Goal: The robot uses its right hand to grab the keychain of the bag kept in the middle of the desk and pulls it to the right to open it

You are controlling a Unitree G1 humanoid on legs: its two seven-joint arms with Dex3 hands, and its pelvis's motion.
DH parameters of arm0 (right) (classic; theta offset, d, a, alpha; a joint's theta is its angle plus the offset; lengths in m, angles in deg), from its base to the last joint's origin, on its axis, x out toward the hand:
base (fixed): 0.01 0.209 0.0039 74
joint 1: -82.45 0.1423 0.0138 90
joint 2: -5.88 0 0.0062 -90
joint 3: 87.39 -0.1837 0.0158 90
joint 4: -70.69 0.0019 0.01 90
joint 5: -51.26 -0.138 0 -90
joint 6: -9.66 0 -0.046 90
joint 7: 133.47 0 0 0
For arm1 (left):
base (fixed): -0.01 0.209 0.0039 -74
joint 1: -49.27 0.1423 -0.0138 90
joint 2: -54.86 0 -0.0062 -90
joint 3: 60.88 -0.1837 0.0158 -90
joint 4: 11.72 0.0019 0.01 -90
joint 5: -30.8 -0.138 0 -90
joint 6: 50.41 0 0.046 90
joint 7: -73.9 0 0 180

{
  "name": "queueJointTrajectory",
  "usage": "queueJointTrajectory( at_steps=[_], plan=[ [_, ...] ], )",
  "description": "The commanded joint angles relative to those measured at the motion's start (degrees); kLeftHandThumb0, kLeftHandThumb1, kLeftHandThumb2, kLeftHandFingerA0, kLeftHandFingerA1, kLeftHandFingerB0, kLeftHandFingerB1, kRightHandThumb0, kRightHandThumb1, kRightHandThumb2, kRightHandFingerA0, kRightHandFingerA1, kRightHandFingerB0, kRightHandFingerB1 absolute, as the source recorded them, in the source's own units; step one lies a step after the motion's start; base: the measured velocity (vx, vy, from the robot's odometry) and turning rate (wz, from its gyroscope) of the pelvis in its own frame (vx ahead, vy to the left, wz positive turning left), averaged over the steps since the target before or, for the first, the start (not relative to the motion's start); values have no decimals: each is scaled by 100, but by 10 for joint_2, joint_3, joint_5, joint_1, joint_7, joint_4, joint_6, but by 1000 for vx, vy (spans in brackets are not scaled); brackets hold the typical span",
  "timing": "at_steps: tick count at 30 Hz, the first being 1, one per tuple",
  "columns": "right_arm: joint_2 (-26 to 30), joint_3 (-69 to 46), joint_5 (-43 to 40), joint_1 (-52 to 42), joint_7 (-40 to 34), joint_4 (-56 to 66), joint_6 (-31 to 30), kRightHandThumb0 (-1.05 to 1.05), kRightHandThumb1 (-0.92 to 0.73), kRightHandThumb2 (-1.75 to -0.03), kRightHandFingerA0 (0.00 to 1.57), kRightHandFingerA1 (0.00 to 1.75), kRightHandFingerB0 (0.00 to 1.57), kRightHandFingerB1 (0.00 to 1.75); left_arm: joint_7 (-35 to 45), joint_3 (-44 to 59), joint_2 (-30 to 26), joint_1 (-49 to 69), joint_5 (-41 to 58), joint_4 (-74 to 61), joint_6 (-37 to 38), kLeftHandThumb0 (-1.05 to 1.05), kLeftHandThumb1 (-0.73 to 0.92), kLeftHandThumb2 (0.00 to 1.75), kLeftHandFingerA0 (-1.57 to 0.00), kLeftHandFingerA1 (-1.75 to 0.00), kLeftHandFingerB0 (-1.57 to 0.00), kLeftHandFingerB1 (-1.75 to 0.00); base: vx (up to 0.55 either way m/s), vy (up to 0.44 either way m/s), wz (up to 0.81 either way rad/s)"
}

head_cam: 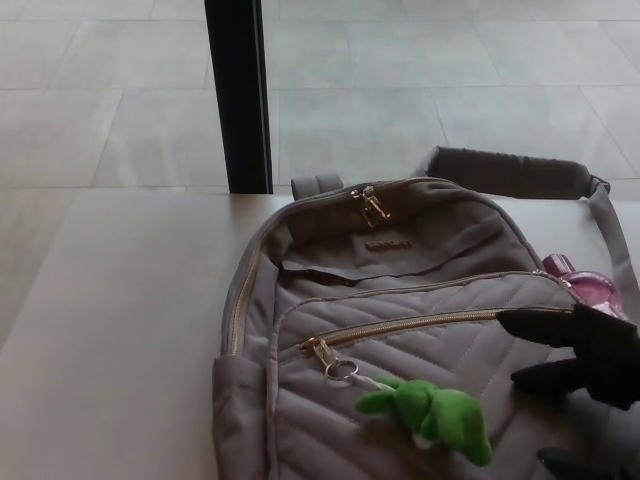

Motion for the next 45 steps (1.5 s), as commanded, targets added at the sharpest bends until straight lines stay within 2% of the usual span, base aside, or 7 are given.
queueJointTrajectory(
  at_steps=[1,17,29,30,32,34,45],
  plan=[
    [4,7,25,3,14,8,-28,-71,-64,-60,54,59,35,34,-3,-4,-10,2,6,7,11,-73,53,89,-51,-63,-39,-48,0,0,0],
    [-5,84,131,34,5,21,-9,-84,-54,-95,61,66,36,49,3,-20,-13,4,4,3,23,-73,55,92,-50,-65,-38,-48,0,0,0],
    [5,121,216,15,5,25,2,-77,-65,-60,64,61,40,41,-1,-26,-12,1,6,-3,23,-68,65,60,-51,-54,-49,-35,0,0,0],
    [8,119,223,16,8,23,3,-84,-56,-96,61,68,33,51,-2,-27,-12,0,7,-4,21,-67,64,60,-49,-52,-48,-35,0,0,0],
    [11,114,240,15,5,13,-6,-77,-66,-60,65,59,39,40,-13,-30,-12,-6,4,1,14,-64,65,60,-53,-55,-51,-36,0,0,0],
    [10,111,251,11,5,12,-14,-79,-54,-96,61,67,32,50,-19,-40,-12,-5,-5,2,20,-65,66,60,-54,-55,-51,-36,0,0,0],
    [-16,152,318,30,4,0,-29,-71,-63,-60,74,65,47,42,-11,-60,-17,-4,-5,3,31,-69,66,60,-55,-54,-50,-35,0,0,0]
  ],
)
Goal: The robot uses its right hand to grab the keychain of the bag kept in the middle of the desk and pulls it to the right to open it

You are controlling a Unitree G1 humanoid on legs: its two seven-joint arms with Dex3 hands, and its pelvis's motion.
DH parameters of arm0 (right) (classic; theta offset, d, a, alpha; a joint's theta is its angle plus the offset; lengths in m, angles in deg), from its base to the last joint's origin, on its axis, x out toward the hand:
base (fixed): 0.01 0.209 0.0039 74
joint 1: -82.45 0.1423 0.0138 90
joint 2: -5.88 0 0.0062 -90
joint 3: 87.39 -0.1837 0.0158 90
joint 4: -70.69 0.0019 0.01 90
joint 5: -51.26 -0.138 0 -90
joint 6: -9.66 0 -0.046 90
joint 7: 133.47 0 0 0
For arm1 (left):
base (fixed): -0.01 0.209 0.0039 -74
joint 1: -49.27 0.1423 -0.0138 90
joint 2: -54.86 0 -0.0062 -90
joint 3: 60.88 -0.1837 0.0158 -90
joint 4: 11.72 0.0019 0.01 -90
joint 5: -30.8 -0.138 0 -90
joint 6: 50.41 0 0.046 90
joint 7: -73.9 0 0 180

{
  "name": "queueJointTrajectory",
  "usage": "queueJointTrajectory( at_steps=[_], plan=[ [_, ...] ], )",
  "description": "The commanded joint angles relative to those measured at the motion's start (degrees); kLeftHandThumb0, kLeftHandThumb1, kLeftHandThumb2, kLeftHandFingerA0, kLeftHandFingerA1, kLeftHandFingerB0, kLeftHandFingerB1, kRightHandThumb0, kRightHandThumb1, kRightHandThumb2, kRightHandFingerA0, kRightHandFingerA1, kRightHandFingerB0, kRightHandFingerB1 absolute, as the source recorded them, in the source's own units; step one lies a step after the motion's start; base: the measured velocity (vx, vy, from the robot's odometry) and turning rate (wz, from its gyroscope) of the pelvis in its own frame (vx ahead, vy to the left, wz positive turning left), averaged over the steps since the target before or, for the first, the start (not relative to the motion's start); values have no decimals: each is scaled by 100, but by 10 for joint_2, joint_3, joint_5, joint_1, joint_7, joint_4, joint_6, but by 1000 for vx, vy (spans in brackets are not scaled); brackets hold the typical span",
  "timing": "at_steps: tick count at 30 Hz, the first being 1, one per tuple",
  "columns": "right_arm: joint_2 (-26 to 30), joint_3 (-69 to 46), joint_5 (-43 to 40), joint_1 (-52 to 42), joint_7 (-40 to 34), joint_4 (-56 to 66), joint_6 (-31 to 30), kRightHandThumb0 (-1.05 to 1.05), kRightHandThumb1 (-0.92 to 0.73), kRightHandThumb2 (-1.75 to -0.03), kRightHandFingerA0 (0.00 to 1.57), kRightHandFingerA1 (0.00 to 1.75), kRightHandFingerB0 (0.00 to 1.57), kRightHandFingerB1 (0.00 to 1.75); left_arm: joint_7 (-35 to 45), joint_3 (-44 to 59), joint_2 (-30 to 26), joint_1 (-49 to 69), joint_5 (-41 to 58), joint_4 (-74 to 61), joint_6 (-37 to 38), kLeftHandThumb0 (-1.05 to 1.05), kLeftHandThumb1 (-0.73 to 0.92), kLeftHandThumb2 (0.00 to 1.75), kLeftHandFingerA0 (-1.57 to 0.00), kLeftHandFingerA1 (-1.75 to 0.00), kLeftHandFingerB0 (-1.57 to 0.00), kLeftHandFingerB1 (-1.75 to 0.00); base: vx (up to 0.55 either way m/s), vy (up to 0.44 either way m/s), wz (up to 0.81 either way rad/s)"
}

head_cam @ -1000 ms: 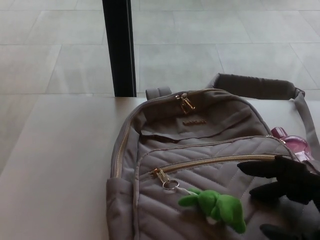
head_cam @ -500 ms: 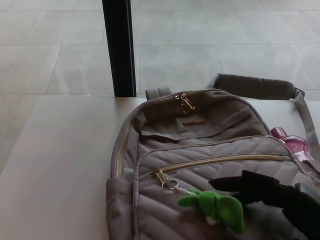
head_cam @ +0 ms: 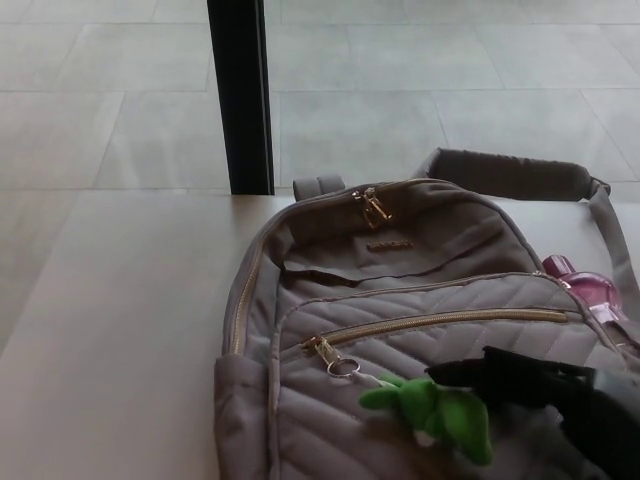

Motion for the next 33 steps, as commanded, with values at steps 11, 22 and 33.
queueJointTrajectory(
  at_steps=[11,22,33],
  plan=[
    [-63,68,69,18,12,-36,-35,-67,-60,-59,87,68,54,42,-8,-11,-8,-5,1,6,14,-68,66,60,-52,-52,-49,-35,0,0,0],
    [-51,56,104,8,-10,-108,-15,-57,-67,-60,100,69,56,47,1,-8,-5,0,6,6,27,-80,57,96,-51,-64,-39,-49,0,0,0],
    [-87,57,93,-4,-32,-125,-9,-31,-71,-60,120,97,49,49,0,-2,0,-5,11,5,17,-73,71,62,-53,-56,-44,-36,0,0,0]
  ],
)
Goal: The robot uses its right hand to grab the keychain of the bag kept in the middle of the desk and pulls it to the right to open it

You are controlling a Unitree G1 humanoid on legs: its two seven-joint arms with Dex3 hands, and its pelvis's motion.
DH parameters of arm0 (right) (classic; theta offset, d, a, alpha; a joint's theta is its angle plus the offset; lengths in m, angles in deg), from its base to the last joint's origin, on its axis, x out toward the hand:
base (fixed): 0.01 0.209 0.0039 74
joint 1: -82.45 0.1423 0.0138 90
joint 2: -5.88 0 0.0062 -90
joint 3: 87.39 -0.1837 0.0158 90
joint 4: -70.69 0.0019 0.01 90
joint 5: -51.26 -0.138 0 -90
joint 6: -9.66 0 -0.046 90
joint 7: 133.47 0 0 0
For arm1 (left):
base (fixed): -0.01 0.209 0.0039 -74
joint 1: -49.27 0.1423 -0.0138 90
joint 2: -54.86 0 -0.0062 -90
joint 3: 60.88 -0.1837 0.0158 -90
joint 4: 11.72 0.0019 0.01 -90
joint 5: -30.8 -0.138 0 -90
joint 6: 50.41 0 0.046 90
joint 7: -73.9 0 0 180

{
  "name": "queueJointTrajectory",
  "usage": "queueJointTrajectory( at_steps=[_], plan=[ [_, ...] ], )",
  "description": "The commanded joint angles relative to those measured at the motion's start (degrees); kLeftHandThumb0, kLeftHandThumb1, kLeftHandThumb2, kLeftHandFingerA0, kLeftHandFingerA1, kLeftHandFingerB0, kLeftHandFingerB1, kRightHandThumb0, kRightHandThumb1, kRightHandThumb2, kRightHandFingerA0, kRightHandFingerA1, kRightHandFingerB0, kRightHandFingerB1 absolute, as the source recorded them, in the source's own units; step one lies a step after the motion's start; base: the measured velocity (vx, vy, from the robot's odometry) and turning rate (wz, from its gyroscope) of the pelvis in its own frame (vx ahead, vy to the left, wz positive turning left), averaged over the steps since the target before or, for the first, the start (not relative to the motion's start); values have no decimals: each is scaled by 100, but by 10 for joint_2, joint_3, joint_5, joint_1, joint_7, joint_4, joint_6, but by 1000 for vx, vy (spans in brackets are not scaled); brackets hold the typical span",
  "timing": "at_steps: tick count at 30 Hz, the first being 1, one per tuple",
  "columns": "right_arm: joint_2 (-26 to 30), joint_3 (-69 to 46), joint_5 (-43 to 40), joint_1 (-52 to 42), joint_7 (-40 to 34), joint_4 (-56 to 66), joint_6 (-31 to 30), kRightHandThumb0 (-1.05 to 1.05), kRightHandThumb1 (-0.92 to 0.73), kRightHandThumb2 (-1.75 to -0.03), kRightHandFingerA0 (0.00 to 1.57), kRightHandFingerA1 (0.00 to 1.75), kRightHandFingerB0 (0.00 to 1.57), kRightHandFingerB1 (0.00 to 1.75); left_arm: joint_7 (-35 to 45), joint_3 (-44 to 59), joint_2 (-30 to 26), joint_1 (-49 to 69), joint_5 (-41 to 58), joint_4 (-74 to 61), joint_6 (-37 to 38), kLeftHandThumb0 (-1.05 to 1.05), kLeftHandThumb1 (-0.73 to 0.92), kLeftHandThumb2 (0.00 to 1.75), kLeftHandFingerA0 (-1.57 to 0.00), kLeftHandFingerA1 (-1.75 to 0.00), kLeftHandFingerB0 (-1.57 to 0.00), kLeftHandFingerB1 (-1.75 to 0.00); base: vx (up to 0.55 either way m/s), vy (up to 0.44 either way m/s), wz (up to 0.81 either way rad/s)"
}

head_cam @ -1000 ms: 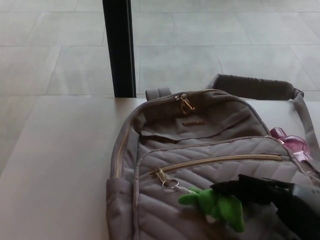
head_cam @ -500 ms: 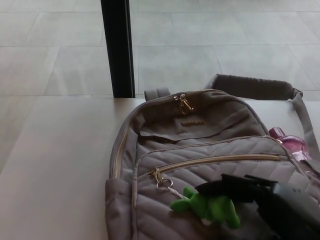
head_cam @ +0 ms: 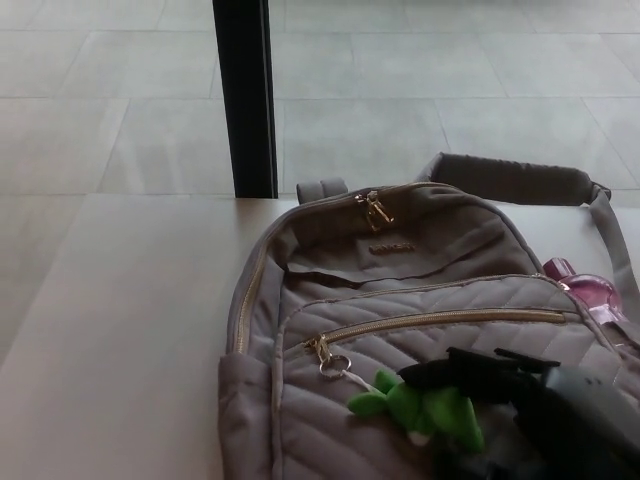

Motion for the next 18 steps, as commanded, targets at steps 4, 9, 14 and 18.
queueJointTrajectory(
  at_steps=[4,9,14,18],
  plan=[
    [-13,8,1,-34,-1,-62,-2,-17,-73,-65,127,122,59,49,9,-3,2,4,-1,-5,17,-82,62,101,-51,-64,-38,-50,0,0,0],
    [-23,25,30,-30,-11,-66,2,-8,-55,-108,110,170,100,75,11,2,6,5,5,-8,16,-75,78,64,-51,-55,-47,-38,0,0,0],
    [-24,28,39,-32,-18,-65,5,-6,-48,-123,111,165,102,95,16,2,5,7,5,-12,15,-74,81,64,-49,-53,-46,-38,0,0,0],
    [-23,21,27,-35,-20,-68,10,-7,-45,-127,107,172,102,102,25,5,6,8,11,-16,10,-72,82,65,-48,-53,-46,-38,0,0,0]
  ],
)
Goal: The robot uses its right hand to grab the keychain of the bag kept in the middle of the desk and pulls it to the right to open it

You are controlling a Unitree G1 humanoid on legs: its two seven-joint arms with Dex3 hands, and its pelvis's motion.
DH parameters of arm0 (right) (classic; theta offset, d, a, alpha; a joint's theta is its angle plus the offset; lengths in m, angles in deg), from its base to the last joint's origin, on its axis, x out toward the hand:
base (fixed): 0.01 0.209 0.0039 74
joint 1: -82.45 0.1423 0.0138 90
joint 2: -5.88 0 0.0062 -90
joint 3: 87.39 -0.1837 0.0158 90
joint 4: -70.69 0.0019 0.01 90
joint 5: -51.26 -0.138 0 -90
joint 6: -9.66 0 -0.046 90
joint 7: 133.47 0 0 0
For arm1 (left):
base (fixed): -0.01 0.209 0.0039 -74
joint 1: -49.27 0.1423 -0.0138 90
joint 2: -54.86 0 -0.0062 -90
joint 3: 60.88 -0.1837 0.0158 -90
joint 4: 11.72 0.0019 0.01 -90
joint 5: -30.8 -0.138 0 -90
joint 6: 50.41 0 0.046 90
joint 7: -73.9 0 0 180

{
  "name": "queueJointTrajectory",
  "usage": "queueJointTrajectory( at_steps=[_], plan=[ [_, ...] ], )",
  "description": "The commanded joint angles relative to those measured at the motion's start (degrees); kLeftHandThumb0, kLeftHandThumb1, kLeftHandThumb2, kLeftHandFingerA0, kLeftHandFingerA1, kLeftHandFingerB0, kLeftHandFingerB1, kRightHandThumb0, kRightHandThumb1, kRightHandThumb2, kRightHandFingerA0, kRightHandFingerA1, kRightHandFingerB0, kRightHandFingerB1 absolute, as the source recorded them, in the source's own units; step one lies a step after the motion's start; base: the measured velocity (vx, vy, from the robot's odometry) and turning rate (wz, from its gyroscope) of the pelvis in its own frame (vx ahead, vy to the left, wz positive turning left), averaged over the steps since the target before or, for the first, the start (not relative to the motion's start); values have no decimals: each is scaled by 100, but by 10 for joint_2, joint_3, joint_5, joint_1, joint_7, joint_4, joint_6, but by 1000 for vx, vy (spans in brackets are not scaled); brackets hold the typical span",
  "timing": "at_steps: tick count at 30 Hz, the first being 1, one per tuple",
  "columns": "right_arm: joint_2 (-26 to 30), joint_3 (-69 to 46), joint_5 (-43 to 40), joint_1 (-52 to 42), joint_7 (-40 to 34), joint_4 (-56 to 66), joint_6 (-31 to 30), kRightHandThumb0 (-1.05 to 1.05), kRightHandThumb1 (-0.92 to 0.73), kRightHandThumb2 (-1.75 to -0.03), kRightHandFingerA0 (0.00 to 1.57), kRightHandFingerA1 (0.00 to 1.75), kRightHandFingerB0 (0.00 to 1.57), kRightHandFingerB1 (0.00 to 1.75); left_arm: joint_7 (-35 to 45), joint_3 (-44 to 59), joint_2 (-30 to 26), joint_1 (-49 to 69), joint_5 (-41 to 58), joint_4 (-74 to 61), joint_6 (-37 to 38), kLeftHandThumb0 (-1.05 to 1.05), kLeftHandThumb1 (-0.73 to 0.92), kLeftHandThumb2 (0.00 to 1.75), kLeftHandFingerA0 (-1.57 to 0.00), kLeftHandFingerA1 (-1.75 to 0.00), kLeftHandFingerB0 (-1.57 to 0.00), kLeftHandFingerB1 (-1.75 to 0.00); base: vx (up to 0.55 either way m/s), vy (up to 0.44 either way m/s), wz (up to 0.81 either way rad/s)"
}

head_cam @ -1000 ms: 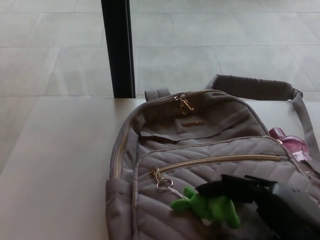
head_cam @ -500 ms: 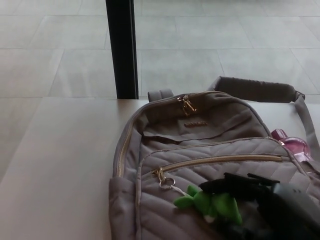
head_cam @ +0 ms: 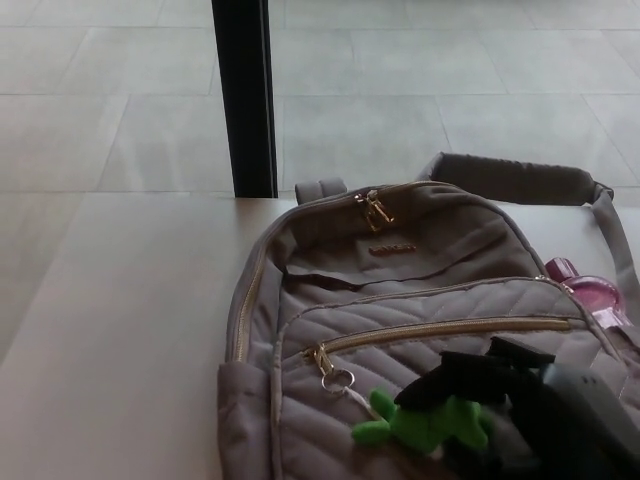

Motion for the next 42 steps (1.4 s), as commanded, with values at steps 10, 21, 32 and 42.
queueJointTrajectory(
  at_steps=[10,21,32,42],
  plan=[
    [22,-4,12,-44,30,-36,-9,-8,-42,-126,109,172,106,103,21,4,-3,1,6,0,6,-74,83,65,-46,-50,-45,-38,0,0,0],
    [17,-10,21,-44,-8,-64,40,-21,-42,-121,129,147,114,138,27,10,-6,-6,11,4,3,-80,87,66,-46,-50,-45,-38,0,0,0],
    [16,-29,-3,8,6,-45,57,-14,-39,-143,105,175,82,173,19,13,-9,-7,10,8,4,-80,92,70,-50,-51,-46,-38,0,0,0],
    [11,-56,-4,89,43,-13,18,-15,-39,-142,105,175,85,169,17,16,-6,-5,11,10,8,-83,92,72,-52,-52,-48,-38,0,0,0]
  ],
)
